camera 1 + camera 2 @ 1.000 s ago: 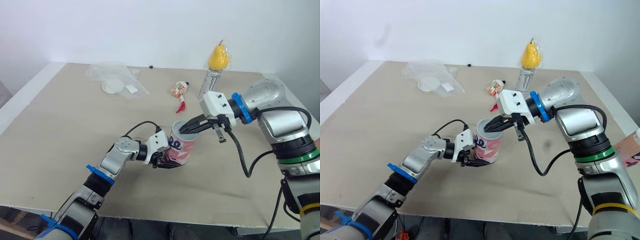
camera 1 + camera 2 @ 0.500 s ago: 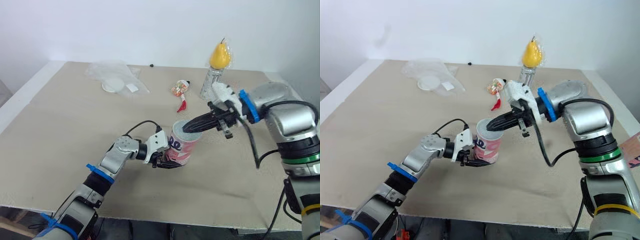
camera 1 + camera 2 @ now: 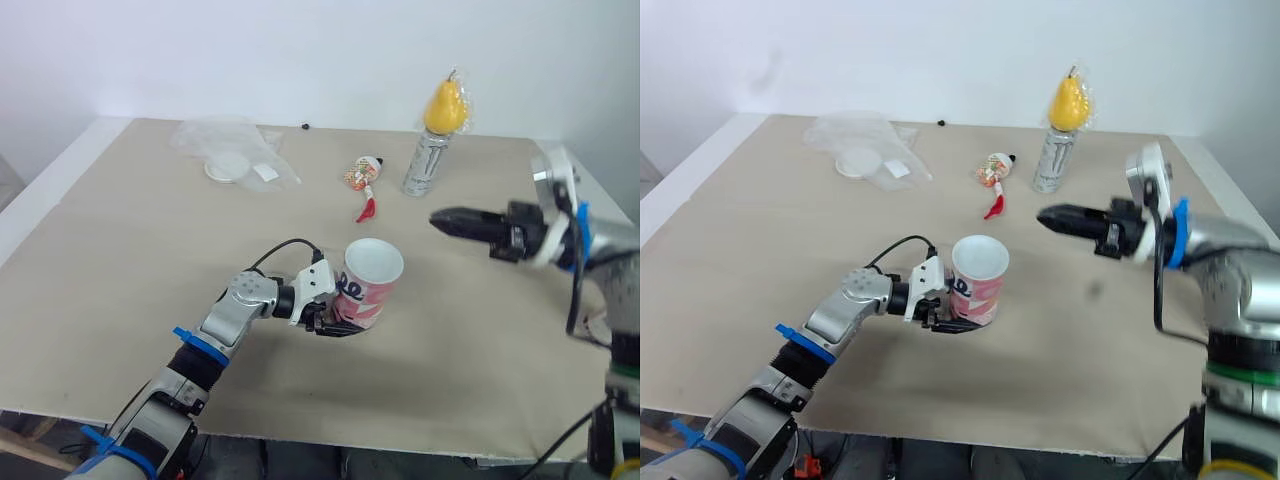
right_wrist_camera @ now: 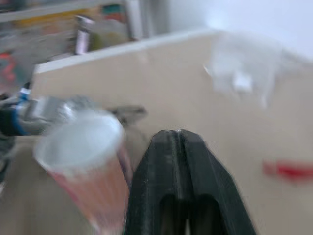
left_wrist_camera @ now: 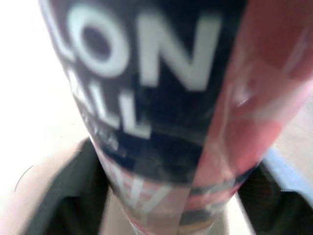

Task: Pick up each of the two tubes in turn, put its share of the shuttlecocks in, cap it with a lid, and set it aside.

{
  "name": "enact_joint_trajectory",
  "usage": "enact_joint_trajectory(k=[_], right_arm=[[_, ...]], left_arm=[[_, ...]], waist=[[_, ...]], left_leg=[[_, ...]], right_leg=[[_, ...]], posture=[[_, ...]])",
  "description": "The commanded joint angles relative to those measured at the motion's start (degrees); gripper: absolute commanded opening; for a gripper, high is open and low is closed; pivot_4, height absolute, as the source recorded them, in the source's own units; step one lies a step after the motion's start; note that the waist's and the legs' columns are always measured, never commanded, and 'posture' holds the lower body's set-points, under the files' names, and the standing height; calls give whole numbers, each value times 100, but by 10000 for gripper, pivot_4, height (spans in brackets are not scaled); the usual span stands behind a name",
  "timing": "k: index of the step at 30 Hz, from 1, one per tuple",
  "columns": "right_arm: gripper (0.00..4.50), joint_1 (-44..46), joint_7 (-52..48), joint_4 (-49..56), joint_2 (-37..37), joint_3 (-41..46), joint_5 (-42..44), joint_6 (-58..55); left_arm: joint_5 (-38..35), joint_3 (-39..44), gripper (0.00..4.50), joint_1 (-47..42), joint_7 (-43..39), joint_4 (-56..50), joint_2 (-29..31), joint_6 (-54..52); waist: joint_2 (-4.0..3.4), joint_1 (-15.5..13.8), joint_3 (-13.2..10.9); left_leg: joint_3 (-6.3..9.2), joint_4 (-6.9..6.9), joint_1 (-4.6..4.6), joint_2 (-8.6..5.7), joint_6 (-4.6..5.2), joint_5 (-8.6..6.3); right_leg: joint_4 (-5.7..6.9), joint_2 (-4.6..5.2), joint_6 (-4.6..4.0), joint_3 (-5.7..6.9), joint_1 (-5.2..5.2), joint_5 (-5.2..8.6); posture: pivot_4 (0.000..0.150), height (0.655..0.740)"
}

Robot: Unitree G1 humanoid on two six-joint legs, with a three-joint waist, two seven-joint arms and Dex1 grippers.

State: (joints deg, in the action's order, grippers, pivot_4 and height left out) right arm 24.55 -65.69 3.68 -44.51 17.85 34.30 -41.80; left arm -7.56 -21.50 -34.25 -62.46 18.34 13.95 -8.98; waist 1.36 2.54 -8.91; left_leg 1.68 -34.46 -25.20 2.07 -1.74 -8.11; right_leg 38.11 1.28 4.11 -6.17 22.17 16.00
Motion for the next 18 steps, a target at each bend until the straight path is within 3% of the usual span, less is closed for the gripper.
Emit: enact_joint_trajectory(k=[1, 2, 3, 5, 6, 8, 18], right_arm=[[21071, -732, 314, 664, 140, -33, -55, 268], [21877, -912, 302, 739, 168, -117, -68, 344], [28560, -1067, 265, 779, 183, -210, -101, 435], [33082, -1319, 163, 738, 193, -471, -287, 769], [40589, -1410, 97, 729, 176, -596, -368, 919], [43551, -1560, -52, 691, 174, -890, -562, 1257], [43551, -1438, -467, 135, 478, -1765, -1004, 2424]], left_arm=[[-95, 147, 45000, 22, -75, -78, 31, 158], [-107, 163, 45000, 27, -94, -95, 32, 183], [-117, 174, 45000, 29, -115, -108, 38, 189], [-104, 187, 45000, 35, -168, -132, 68, 284], [-109, 198, 45000, 43, -187, -160, 85, 301], [-146, 242, 45000, 67, -242, -249, 152, 309], [-326, 487, 45000, 561, -407, -1116, 778, 303]], waist=[[-22, 7, -12], [-27, 15, -16], [-45, 23, -31], [-43, 20, -37], [-43, 20, -39], [-41, 15, -42], [-39, 15, -64]], left_leg=[[-1, 1, -6, -4, 0, 0], [-3, 1, -15, -7, 1, 0], [-5, 1, -15, -7, 1, 0], [-5, 1, -16, -11, 1, 0], [-2, 1, -16, -11, 1, 0], [-2, 1, -16, -13, 1, 0], [0, 2, -18, -14, 0, 0]], right_leg=[[0, 1, 3, -4, 5, -2], [1, 2, 10, -10, 14, -1], [1, 2, 10, -12, 14, -1], [1, 1, 18, -16, 16, -2], [1, -1, 18, -15, 16, -2], [1, 0, 19, -15, 15, -1], [0, 3, 21, -13, 13, 2]], posture=[[1500, 7400], [1500, 7400], [1500, 7400], [1500, 7400], [1500, 7400], [1500, 7400], [1500, 7400]])
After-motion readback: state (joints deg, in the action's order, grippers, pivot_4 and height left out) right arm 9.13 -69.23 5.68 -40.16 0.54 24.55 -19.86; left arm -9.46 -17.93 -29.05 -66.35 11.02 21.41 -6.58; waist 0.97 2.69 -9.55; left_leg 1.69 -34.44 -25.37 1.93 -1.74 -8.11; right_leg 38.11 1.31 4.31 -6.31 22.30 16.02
